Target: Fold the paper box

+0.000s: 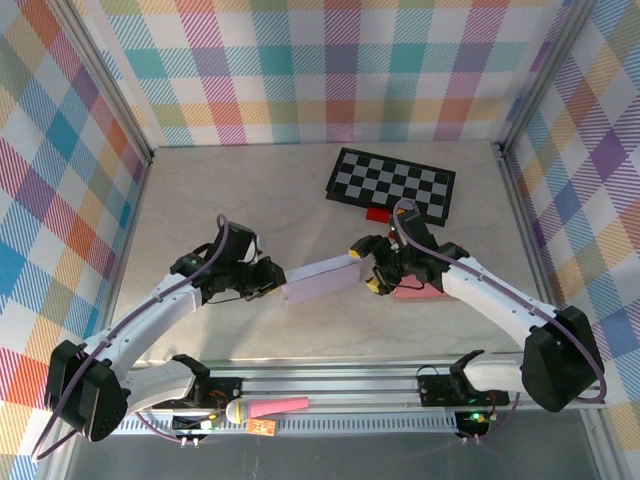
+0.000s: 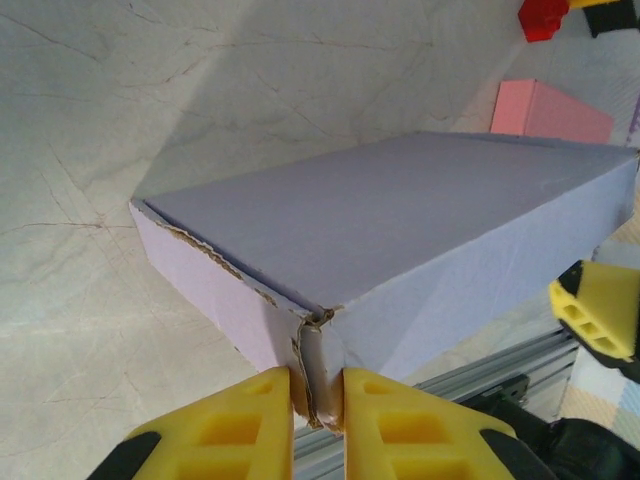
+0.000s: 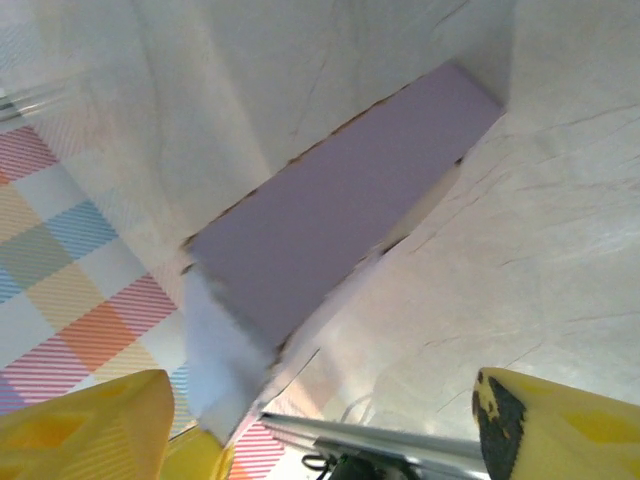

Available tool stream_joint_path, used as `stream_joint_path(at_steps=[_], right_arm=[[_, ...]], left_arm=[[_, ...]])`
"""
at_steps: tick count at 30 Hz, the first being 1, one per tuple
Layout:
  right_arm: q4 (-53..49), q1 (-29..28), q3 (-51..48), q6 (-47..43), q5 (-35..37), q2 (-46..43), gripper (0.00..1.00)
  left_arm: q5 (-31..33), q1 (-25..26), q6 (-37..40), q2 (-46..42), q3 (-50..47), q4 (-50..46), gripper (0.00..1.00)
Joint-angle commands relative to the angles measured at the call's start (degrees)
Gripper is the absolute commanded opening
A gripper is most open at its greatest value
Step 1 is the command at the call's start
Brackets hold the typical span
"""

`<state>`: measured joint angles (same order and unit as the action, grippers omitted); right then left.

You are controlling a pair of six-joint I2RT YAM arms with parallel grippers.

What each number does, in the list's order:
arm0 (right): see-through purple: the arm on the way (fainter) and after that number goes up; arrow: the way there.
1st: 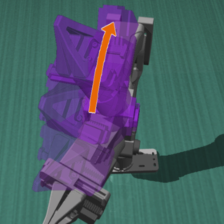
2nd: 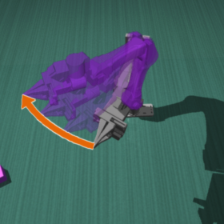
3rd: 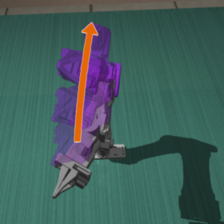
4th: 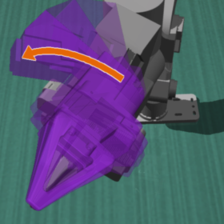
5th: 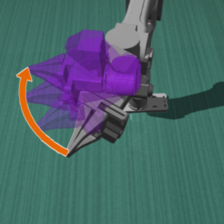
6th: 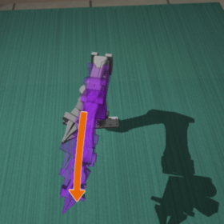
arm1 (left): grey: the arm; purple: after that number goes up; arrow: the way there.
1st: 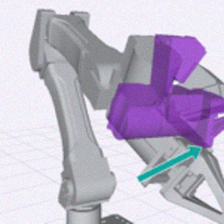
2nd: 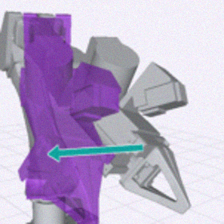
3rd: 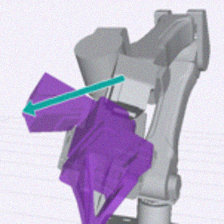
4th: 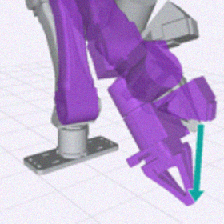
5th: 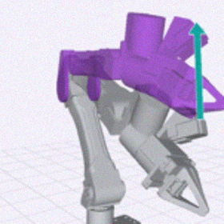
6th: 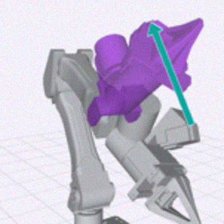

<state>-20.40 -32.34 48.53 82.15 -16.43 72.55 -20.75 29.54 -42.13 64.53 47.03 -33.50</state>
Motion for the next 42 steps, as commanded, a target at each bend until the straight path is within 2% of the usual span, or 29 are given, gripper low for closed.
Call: stream_joint_path(at_steps=[1, 5, 10, 14, 17, 19, 22, 26, 28, 30, 34, 37, 42], right_arm=[[1.7, -0.4, 2.4, 3.0, -2.6, 0.5, 0.81], [3.4, -0.4, 1.9, 6.2, -2.1, 2.8, 0.84], [8.9, -0.4, 0.6, 5.9, -3.0, 7.2, 0.85], [15.0, -0.4, -2.3, 1.5, -4.8, 9.2, 0.8], [26.7, -0.4, -8.6, 0.7, -6.9, 8.9, 0.69], [33.7, -0.4, -12.4, 0.0, -8.3, 9.2, 0.64], [42.3, -0.4, -16.7, -2.8, -9.1, 10.9, 0.62], [58.2, -0.5, -17.4, -2.5, -11.3, 20.3, 0.54], [63.4, -0.4, -16.2, -0.3, -12.0, 24.6, 0.54], [57.6, -0.4, -14.8, 0.0, -11.5, 24.9, 0.58], [18.3, -0.4, -7.3, -12.0, -5.7, 18.0, 0.78], [-1.6, 0.6, -2.9, -20.3, -2.4, 15.2, 0.82], [-24.5, 1.9, 0.8, -29.5, 6.8, 7.7, 0.85]], left_arm=[[4.7, 2.0, 1.9, 1.5, -0.2, -7.5, 0.17], [6.2, 3.9, 1.6, 1.3, -0.2, -7.5, 0.16], [8.2, 6.4, 1.3, 0.1, -0.6, -7.2, 0.16], [11.0, 10.2, 0.8, -2.1, -1.6, -7.4, 0.16], [12.7, 12.0, -0.5, -5.7, -3.5, -7.6, 0.19], [13.2, 12.5, -1.7, -8.0, -4.9, -6.9, 0.22], [13.4, 12.6, -3.3, -9.3, -6.9, -5.3, 0.35], [11.2, 12.6, -5.0, -7.9, -7.9, -1.8, 0.5], [9.9, 12.1, -6.6, -8.0, -7.5, -0.3, 0.55], [9.3, 10.9, -7.4, -8.7, -6.6, 0.1, 0.58], [5.5, 5.3, -7.2, -9.3, -5.3, -0.4, 0.59], [4.4, 2.2, -6.0, -9.6, -4.2, -1.1, 0.59], [2.8, -3.0, -4.7, -8.8, -1.7, -0.7, 0.59]])
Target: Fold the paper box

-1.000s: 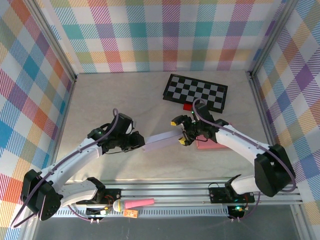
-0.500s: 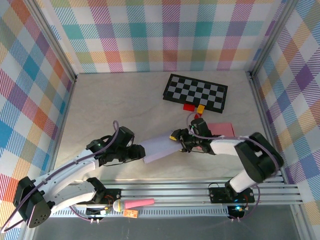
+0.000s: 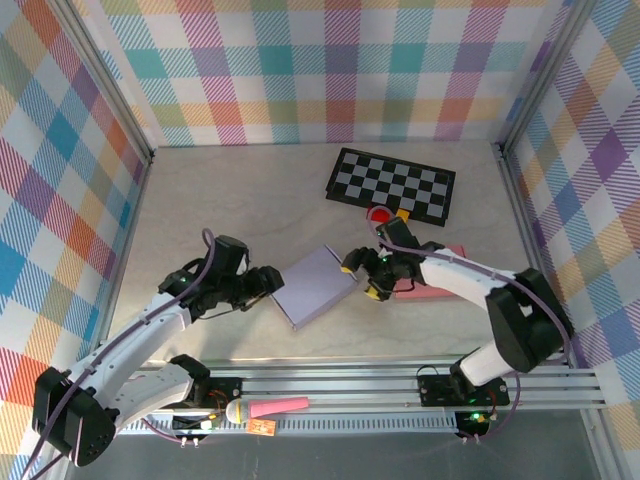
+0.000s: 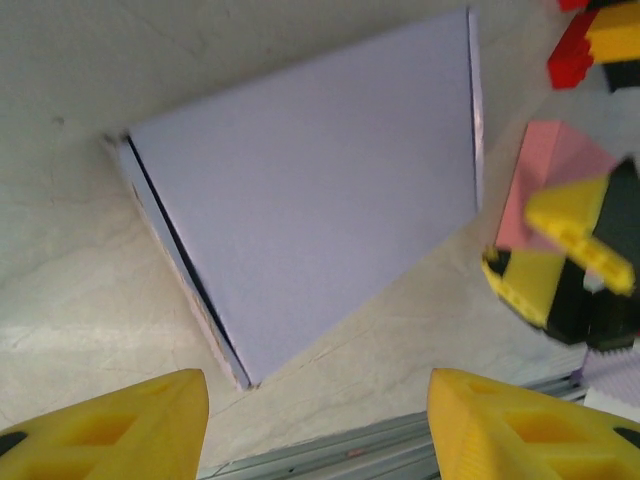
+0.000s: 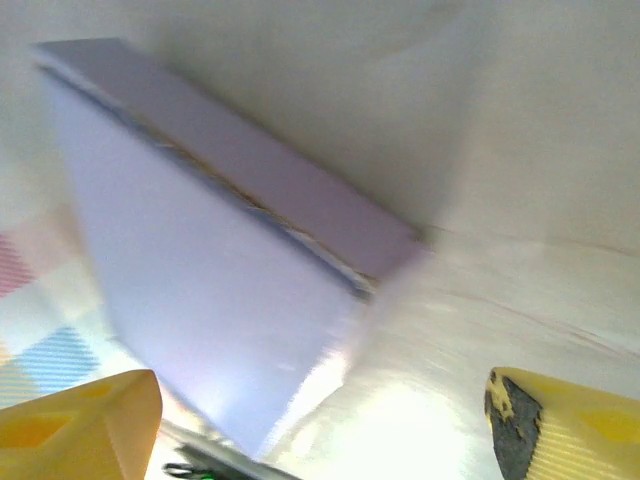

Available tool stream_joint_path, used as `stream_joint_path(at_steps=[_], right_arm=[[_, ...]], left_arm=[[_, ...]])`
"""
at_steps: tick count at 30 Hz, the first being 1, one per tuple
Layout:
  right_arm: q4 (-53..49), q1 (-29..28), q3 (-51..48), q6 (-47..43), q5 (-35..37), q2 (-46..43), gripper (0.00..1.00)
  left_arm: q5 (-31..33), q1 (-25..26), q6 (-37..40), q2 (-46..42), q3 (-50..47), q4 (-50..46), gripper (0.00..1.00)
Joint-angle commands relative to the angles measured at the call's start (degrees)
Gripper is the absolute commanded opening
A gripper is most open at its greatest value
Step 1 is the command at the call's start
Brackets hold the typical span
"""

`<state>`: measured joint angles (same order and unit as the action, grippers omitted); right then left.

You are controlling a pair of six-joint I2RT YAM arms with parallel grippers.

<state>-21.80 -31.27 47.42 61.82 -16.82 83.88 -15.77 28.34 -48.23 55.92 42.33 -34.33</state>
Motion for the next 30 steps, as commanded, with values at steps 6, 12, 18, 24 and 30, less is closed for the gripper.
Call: stream_joint_path(at_steps=[6, 12, 18, 24, 30], right_arm=[[-24.2, 2.9, 3.1, -14.2, 9.0, -15.8, 0.8], [-22.2, 7.0, 4.0, -20.5, 14.0, -26.1, 0.99], [-25.5, 8.8, 3.9, -25.2, 48.8, -36.6, 0.99], [6.8, 12.8, -20.6, -52.6, 52.0, -47.7, 0.99], [23.8, 17.7, -34.1, -54.3, 41.0, -45.5, 0.99]], left_arm=[[-2.0, -5.2, 4.1, 3.8, 6.4, -0.5, 0.59], [-0.7, -13.9, 7.0, 5.3, 9.5, -2.7, 0.98], [24.1, -16.0, 14.2, 0.3, 12.5, -7.2, 1.0], [45.5, -16.5, 28.4, -8.4, -1.4, 7.8, 1.0], [40.1, -17.6, 40.0, -4.9, -15.6, 30.1, 1.0]])
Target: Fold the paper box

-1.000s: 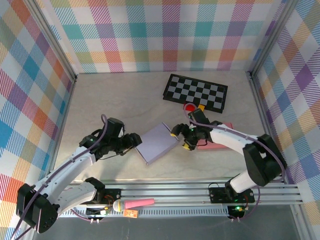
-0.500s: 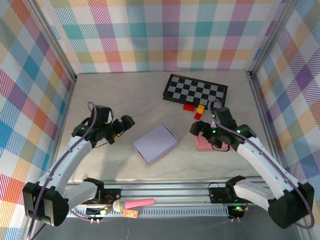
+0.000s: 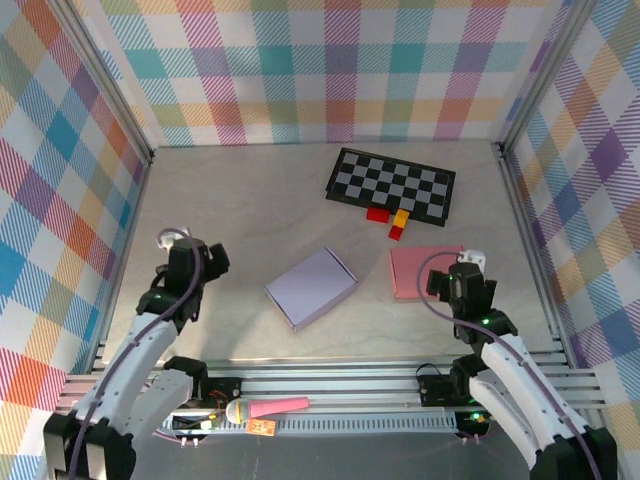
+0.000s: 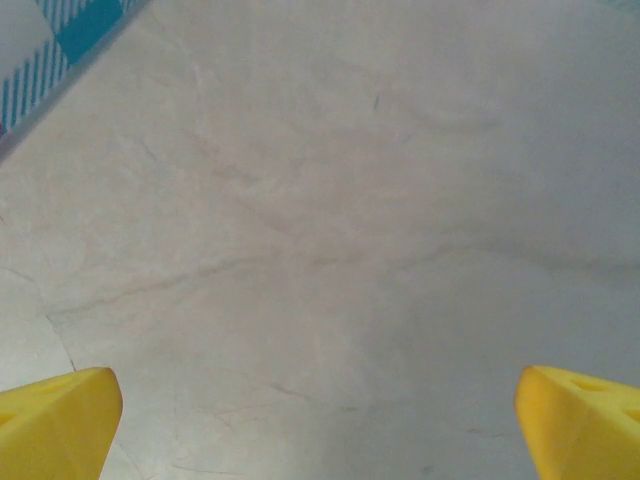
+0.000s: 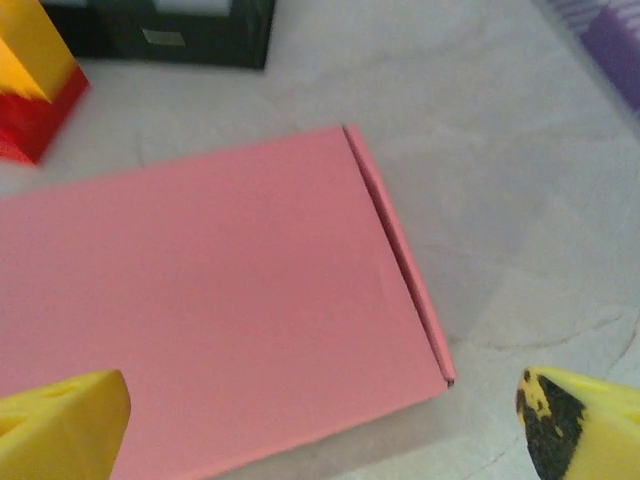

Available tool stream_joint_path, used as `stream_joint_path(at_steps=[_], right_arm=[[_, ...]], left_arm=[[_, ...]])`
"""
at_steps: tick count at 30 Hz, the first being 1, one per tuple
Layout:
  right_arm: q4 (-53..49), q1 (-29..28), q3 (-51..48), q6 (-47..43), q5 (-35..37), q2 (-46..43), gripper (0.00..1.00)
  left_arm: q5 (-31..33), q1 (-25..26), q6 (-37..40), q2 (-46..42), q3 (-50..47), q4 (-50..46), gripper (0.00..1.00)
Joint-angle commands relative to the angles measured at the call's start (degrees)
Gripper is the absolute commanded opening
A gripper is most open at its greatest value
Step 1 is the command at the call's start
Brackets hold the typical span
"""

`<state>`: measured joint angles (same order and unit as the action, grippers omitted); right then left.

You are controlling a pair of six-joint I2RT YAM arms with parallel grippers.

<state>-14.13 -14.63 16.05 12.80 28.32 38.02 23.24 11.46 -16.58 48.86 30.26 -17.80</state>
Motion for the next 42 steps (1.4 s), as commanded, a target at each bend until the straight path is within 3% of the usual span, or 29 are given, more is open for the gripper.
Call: stream_joint_path(at_steps=[1, 6, 11, 14, 17, 21, 23, 25, 26, 29, 36, 42], right_arm=[[18.6, 1.6, -3.2, -6.5, -6.0, 1.8, 0.99], [37.4, 6.4, -3.9, -8.2, -14.5, 14.1, 0.99], [55.0, 10.6, -1.0, -6.8, -20.7, 30.7, 0.99], [55.5, 11.3, 3.6, -10.6, -23.8, 36.8, 0.99], [61.3, 13.0, 2.0, -11.8, -26.3, 38.7, 0.99], [69.1, 14.9, 0.1, -10.6, -28.0, 43.0, 0.99], [71.1, 15.0, 0.9, -10.9, -28.5, 46.5, 0.99], [73.2, 15.0, 2.0, -10.7, -28.1, 50.2, 0.99], [67.1, 15.0, 3.9, -10.7, -28.0, 49.3, 0.99], [61.7, 14.7, 7.2, -10.4, -26.5, 49.7, 0.99], [62.2, 13.5, 7.0, -11.2, -24.1, 49.8, 0.99], [62.2, 13.3, 7.1, -12.8, -27.2, 49.7, 0.99]], left_arm=[[0.4, -0.8, 9.2, 4.2, -5.1, 17.4, 1.0], [-1.2, -1.9, 12.3, 17.3, -8.1, 33.3, 1.0], [-7.3, -3.7, 14.3, 27.2, -5.0, 44.6, 1.0], [-10.0, -4.6, 15.6, 31.6, -3.7, 50.1, 1.0], [-12.6, -4.8, 18.7, 33.9, -2.9, 52.8, 1.0], [-9.9, -5.7, 18.3, 43.0, -10.7, 77.7, 1.0], [-14.2, -8.3, 15.7, 40.1, -9.2, 69.2, 1.0], [-15.7, -8.7, 16.1, 41.6, -8.3, 70.2, 1.0], [-15.9, -8.6, 16.0, 41.0, -7.7, 68.0, 1.0], [-15.7, -8.6, 16.0, 41.3, -7.6, 68.3, 1.0], [-15.5, -8.4, 16.5, 41.3, -7.5, 68.6, 1.0], [-14.7, -7.8, 16.9, 41.4, -7.2, 68.0, 1.0]])
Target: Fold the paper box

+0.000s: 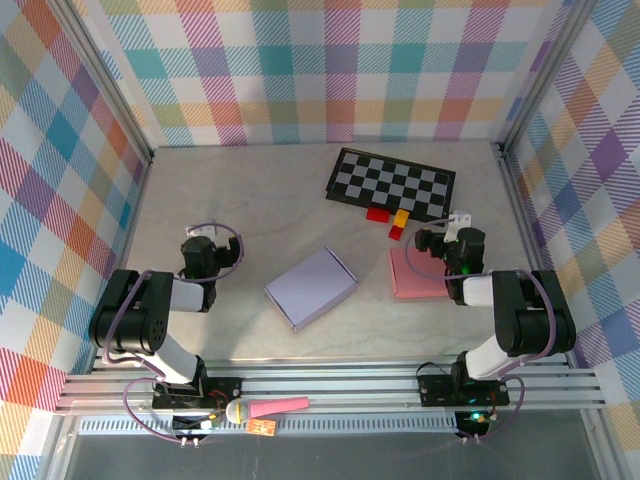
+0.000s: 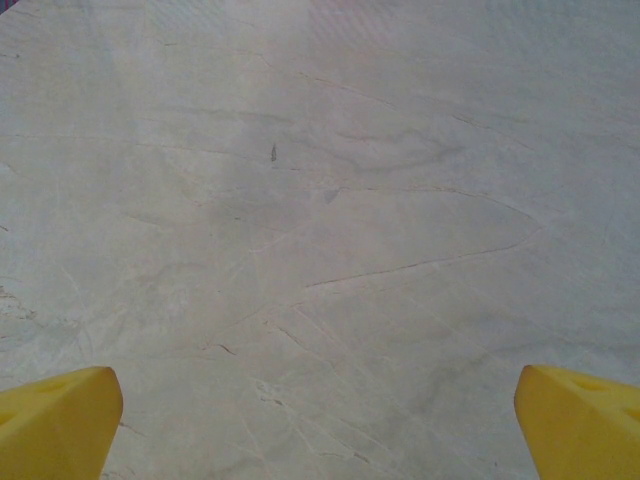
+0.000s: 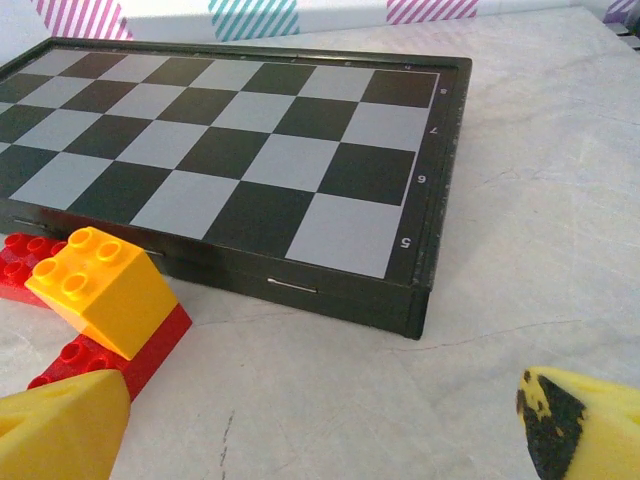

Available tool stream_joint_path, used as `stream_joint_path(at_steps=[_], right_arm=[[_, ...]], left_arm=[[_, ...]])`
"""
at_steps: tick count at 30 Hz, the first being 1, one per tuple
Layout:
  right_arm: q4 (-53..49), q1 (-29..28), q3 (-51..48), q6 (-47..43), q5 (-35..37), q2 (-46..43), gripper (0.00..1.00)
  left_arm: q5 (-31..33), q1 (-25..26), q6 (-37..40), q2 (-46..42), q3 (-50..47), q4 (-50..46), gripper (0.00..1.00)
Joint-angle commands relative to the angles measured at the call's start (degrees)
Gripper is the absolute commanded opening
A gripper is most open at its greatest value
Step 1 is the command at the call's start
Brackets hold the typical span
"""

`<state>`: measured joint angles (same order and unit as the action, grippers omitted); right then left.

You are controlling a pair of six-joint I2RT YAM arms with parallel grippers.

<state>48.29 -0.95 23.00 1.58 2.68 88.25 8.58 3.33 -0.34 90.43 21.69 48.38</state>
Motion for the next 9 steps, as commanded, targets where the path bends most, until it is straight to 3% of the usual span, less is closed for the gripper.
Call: stream_joint_path(at_steps=[1, 9], right_arm=[[-0.1, -0.4, 0.1, -1.6, -1.5, -0.5, 0.99], [0.1, -0.2, 0.0, -1.6, -2.4, -0.5, 0.99]], left_arm=[[0.0, 0.4, 0.8, -0.2, 1.4, 1.8, 1.0], [0.2, 0.6, 0.8, -0.2, 1.5, 1.6, 1.0]])
